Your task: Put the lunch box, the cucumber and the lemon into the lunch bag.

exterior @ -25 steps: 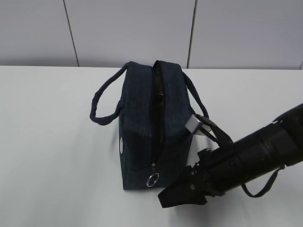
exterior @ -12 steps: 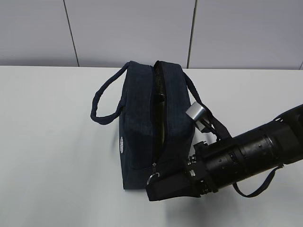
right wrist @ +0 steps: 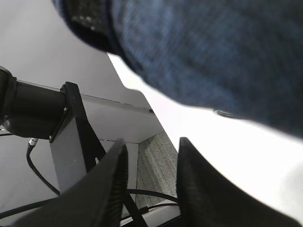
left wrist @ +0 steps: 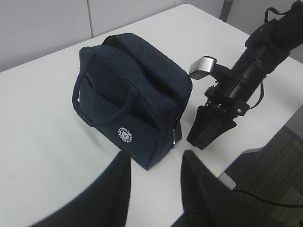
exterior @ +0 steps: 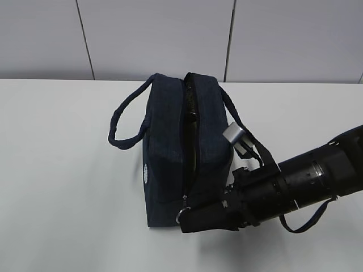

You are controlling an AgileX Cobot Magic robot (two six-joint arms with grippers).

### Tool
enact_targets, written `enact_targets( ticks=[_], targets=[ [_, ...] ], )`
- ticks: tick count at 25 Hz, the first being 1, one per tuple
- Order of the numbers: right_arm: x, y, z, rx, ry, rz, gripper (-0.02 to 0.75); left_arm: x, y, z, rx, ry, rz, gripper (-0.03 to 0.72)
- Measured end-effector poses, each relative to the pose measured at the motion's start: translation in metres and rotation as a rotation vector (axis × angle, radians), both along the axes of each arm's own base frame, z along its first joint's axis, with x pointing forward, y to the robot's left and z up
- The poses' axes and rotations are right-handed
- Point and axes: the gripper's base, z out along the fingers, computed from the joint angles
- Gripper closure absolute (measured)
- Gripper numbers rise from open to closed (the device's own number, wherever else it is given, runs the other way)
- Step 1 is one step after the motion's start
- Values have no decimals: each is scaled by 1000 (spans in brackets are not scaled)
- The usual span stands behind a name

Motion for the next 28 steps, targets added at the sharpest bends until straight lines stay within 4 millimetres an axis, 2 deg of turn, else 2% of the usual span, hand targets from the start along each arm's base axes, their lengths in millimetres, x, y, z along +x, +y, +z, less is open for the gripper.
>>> enact_targets(
  ticks=[9, 16, 19, 24, 28],
  targets=[
    [6, -1, -5, -59, -29, -60, 491, 0, 0, 0, 0, 0, 0, 450],
    [-6, 31, -13, -175, -70, -73, 493, 0, 0, 0, 3, -2, 1, 450],
    [-6, 35, -14, -211, -88, -111, 494, 0, 0, 0, 5, -3, 2, 450],
    [-5, 29, 8, -238, -177, -182, 494, 0, 0, 0, 5, -3, 2, 450],
    [-15, 16, 33, -264, -264, -255, 496, 0, 0, 0, 5, -3, 2, 450]
  ],
)
